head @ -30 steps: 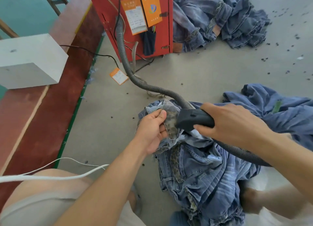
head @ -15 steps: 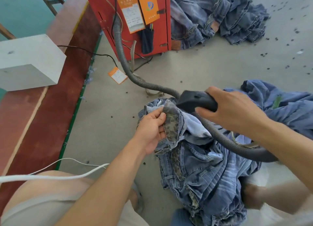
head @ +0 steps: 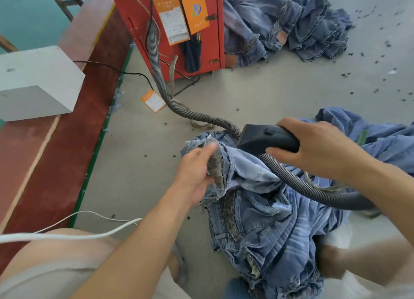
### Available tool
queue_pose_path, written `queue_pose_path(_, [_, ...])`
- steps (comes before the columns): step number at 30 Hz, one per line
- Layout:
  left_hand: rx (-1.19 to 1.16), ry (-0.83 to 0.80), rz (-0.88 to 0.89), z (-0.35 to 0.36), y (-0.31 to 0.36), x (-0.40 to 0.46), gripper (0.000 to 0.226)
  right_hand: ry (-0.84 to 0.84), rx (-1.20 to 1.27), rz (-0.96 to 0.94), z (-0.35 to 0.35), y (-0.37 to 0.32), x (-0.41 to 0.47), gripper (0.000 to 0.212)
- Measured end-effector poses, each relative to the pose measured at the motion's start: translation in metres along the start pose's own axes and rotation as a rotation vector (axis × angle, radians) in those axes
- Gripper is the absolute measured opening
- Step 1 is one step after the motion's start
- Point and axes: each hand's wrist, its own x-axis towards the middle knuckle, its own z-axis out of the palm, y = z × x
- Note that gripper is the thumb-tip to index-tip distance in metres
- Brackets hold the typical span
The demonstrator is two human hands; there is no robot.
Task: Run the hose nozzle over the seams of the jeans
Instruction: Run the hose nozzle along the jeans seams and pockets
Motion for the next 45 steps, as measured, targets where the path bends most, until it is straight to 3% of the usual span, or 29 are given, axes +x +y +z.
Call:
queue_pose_path(1, [0.039, 0.037, 0.029, 0.001, -0.001, 0.001, 0.016, -0.020, -0.011, -0.018, 0.003, -0.002, 0.000, 0.033])
queue_pose_path(3, [0.060, 0.083, 0.063, 0.001, -0.006, 0.002, 0.028, -0.056, -0.059, -0.057, 0.010, -0.007, 0.001, 0.029])
queue_pose_path(7, [-0.036, -0.066, 0.061, 0.001, -0.010, -0.002, 0.028, -0.123, -0.112, -0.063, 0.020, -0.014, 0.004, 0.033])
queue_pose_path(12, [-0.025, -0.191, 0.044, 0.000, -0.010, -0.009, 0.023, 0.081, -0.003, 0.002, 0.018, -0.017, 0.017, 0.028])
queue_pose_path(17, [-0.039, -0.252, 0.057, -0.004, -0.006, -0.008, 0.028, -0.099, -0.065, -0.046, 0.004, -0.003, 0.004, 0.028])
queue_pose_path(22, [0.019, -0.294, 0.086, -0.002, -0.010, -0.009, 0.015, 0.105, -0.063, -0.013, 0.013, -0.013, 0.014, 0.031])
queue_pose_path(27, [0.092, -0.323, 0.141, -0.001, -0.009, -0.010, 0.021, -0.054, -0.064, -0.062, 0.005, -0.006, 0.000, 0.028])
queue_pose_path(32, [0.166, -0.376, 0.158, 0.002, -0.013, -0.014, 0.035, 0.076, -0.008, 0.076, 0.005, -0.007, 0.024, 0.024])
queue_pose_path(37, [0.316, -0.316, 0.221, -0.009, -0.011, -0.004, 0.010, -0.155, 0.058, 0.001, -0.006, 0.002, 0.011, 0.021])
queue_pose_path(42, [0.505, -0.449, 0.324, -0.006, -0.012, -0.014, 0.019, -0.080, 0.155, 0.116, 0.005, 0.000, 0.034, 0.023])
queue_pose_path(45, [0.655, -0.399, 0.403, -0.009, -0.011, -0.012, 0.007, -0.235, 0.264, 0.129, -0.014, 0.018, 0.030, 0.027])
